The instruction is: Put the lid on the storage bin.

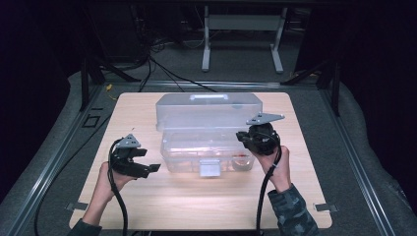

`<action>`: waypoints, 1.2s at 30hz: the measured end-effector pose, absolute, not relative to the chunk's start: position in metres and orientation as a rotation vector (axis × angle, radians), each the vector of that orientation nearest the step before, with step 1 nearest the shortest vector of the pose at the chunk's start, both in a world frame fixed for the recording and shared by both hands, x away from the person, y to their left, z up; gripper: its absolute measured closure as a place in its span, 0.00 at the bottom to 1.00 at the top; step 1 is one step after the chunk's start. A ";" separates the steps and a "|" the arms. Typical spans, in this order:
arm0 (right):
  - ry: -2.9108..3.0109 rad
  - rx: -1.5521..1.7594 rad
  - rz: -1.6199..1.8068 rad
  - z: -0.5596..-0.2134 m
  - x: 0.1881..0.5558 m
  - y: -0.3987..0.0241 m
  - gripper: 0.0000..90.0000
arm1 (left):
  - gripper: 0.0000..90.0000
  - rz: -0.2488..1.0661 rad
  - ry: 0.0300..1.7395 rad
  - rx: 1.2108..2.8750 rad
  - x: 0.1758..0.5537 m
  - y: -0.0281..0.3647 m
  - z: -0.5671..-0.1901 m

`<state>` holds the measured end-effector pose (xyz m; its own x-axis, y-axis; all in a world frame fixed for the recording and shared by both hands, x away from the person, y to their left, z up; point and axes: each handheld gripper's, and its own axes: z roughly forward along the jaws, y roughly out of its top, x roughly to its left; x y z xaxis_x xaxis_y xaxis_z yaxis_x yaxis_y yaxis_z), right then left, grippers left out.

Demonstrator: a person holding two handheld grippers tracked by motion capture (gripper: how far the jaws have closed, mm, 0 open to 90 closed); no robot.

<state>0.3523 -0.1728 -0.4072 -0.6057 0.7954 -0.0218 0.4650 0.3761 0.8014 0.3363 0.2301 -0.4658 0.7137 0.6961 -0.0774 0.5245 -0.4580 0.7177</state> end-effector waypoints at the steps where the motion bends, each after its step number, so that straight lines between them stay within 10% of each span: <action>1: 2.236 1.096 1.112 -0.408 0.351 -0.174 0.93 | 0.21 0.293 0.930 2.161 0.336 0.230 -0.468; 36: 2.258 1.166 1.066 -0.447 0.323 -0.180 0.91 | 0.17 0.277 1.006 2.154 0.337 0.237 -0.497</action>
